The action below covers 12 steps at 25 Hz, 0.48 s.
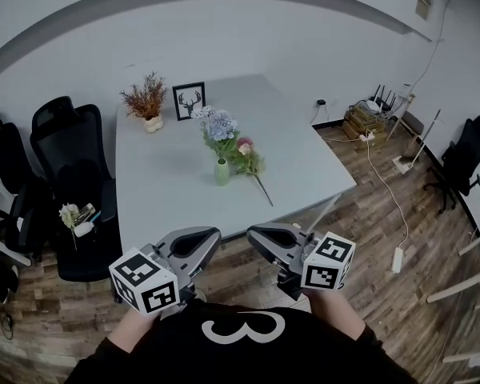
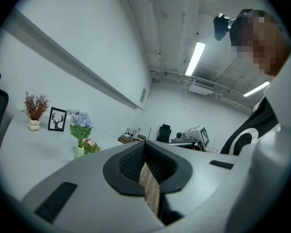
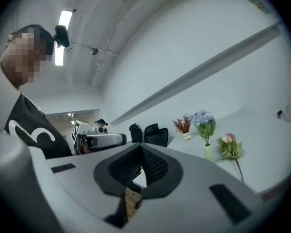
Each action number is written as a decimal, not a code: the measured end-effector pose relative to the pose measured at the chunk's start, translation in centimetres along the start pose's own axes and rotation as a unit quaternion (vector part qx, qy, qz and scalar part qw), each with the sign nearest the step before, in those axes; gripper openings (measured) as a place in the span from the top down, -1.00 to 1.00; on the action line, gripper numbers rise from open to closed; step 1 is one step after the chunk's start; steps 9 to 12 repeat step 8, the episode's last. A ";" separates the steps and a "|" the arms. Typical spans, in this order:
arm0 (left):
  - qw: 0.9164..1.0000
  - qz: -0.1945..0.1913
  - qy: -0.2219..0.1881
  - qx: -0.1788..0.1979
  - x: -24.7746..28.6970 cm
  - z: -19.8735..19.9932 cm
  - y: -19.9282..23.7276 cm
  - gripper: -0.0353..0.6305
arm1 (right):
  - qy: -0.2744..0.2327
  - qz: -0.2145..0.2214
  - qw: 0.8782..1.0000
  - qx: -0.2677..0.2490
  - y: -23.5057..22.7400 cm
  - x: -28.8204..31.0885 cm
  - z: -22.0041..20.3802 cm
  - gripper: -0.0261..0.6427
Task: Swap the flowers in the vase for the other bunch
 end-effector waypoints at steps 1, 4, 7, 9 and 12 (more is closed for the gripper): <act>1.000 0.001 -0.002 -0.001 -0.1 0.0 0.0 0.86 | -0.001 0.001 1.000 0.002 0.0 0.0 0.0 0.90; 1.000 0.004 -0.007 -0.006 -0.4 0.0 0.2 0.86 | -0.001 0.003 1.000 0.000 0.2 0.2 -0.1 0.90; 1.000 0.006 -0.007 -0.007 -0.7 0.1 0.1 0.86 | 0.001 0.003 1.000 -0.002 0.3 0.3 -0.1 0.90; 1.000 0.007 -0.007 -0.008 -0.7 0.1 0.1 0.86 | 0.001 0.003 1.000 -0.003 0.3 0.4 -0.1 0.90; 1.000 0.007 -0.007 -0.008 -0.7 0.1 0.1 0.86 | 0.001 0.003 1.000 -0.003 0.3 0.4 -0.1 0.90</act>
Point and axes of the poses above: the fingertips, and each gripper's own axes: x forward along the fingers, y to its left, z out of its top, the point moved 10 cm from there along -x, backward along the fingers, and after that the axes turned 14 degrees about -y, right-handed, at the moved point
